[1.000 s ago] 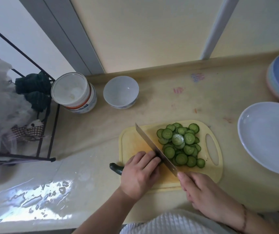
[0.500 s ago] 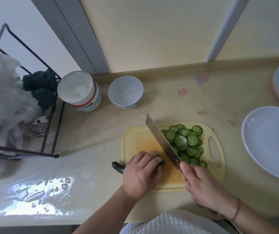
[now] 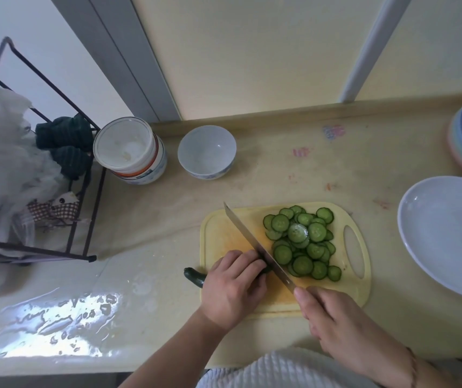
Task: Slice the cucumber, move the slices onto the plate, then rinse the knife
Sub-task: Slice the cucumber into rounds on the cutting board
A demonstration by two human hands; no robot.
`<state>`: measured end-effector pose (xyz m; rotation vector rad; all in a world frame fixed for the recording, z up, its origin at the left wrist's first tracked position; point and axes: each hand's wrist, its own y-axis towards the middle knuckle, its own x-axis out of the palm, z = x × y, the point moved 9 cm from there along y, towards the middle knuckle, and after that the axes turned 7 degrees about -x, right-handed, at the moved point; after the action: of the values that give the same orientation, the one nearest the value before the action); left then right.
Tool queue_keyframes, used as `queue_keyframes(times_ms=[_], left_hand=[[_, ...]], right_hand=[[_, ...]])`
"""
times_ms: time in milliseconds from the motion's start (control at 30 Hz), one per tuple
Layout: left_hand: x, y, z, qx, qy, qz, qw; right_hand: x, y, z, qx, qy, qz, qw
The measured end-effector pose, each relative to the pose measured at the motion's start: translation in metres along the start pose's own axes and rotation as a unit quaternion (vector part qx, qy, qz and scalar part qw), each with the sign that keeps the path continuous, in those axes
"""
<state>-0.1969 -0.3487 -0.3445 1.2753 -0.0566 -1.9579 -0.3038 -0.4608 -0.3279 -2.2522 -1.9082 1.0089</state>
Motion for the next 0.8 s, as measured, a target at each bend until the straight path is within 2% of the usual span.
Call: queue_keyframes(times_ms=[367,600,800], left_hand=[[0.002,-0.001,-0.001,-0.008,0.004,-0.008,1.000],[0.000,0.001,-0.002,-0.021,0.000,-0.011,1.000],[0.000,0.002,-0.003,-0.024,-0.005,-0.007,1.000]], right_hand=[[0.022,0.035,0.020,0.030,0.034,-0.029,0.999],[0.008,0.032,0.025,0.048,0.045,-0.021,0.998],[0.006,0.016,0.002,0.004,0.042,-0.014,0.999]])
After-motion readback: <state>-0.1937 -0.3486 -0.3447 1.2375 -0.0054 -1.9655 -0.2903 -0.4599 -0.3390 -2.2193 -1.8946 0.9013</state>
